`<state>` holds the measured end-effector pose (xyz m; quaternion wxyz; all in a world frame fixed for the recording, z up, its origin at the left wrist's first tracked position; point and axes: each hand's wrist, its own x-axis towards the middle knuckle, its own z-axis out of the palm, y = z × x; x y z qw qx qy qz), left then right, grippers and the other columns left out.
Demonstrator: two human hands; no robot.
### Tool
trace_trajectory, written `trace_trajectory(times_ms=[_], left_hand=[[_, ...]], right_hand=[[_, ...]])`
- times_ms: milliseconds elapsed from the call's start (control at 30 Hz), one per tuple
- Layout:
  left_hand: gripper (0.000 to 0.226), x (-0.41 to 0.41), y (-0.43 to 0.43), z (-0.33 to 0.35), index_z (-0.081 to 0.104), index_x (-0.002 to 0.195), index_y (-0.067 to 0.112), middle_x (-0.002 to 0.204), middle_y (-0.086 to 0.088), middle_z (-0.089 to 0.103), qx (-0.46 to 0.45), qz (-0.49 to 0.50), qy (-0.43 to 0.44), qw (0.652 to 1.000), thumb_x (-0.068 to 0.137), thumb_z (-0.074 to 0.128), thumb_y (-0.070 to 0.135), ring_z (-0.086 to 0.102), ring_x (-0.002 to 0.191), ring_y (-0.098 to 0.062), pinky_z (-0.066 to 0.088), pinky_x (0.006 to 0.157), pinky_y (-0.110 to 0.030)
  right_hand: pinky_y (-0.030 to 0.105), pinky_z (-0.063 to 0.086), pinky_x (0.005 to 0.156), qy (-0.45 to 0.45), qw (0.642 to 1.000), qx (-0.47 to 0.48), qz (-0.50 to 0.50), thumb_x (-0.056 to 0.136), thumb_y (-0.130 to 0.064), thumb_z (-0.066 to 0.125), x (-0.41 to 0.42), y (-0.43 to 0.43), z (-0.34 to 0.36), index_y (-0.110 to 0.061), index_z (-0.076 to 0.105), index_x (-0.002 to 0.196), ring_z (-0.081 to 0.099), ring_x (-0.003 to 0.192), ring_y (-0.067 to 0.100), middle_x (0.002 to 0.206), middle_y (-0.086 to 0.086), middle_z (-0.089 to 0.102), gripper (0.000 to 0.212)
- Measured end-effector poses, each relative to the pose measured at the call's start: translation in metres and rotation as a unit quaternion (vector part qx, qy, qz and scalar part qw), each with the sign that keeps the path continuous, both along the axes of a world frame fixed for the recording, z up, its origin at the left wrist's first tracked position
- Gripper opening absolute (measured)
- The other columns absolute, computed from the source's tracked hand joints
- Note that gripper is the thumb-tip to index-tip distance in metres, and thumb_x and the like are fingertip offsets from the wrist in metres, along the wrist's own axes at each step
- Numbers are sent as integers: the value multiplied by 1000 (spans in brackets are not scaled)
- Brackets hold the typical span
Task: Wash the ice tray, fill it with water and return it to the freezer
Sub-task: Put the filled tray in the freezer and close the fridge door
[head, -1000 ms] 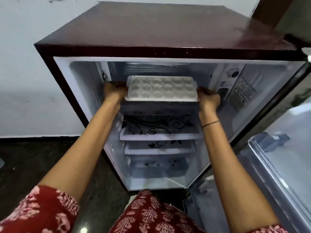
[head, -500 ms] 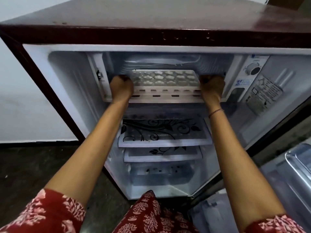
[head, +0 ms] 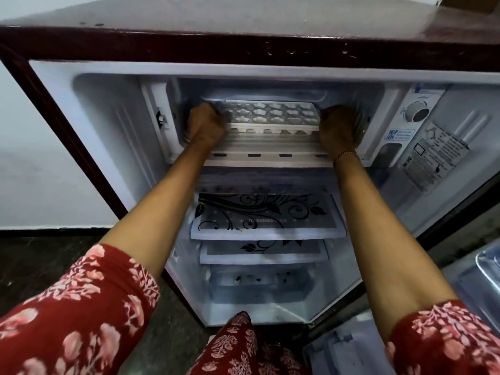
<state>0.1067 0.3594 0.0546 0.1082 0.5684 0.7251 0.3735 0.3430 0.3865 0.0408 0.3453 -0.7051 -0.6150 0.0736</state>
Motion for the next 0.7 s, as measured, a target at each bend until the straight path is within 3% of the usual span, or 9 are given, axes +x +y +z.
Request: trace_trajectory(times_ms=[133, 300, 467, 700], left_hand=[[40, 10, -15, 15, 53, 129, 5, 129, -21, 57, -9, 8, 87, 996, 96, 44, 26, 53, 120, -35, 43, 95, -37], [51, 18, -46, 27, 39, 141, 10, 134, -16, 53, -76, -20, 162, 984, 98, 37, 38, 53, 118, -35, 41, 97, -41], [57, 23, -92, 40, 25, 148, 14, 156, -6, 24, -136, -59, 168, 975, 99, 33, 42, 39, 134, -30, 43, 95, -37], [53, 28, -171, 54, 33, 143, 15, 146, -9, 42, -161, -55, 126, 977, 96, 39, 39, 45, 128, -32, 41, 96, -39]], right_hand=[[40, 40, 103, -80, 996, 32, 14, 96, -7, 35, -16, -12, 12, -3, 50, 131, 47, 123, 35, 133, 21, 51, 39], [42, 29, 112, -140, 986, -30, 89, 100, -32, 38, -38, -48, 29, -14, 40, 142, 30, 138, 31, 147, 12, 40, 46], [46, 24, 114, -158, 976, -77, 127, 99, -42, 36, -49, -88, 36, -23, 35, 145, 18, 144, 28, 155, 3, 28, 49], [45, 28, 111, -174, 969, -80, 159, 99, -37, 40, -54, -164, 53, -22, 47, 137, 26, 140, 29, 150, 4, 37, 42]])
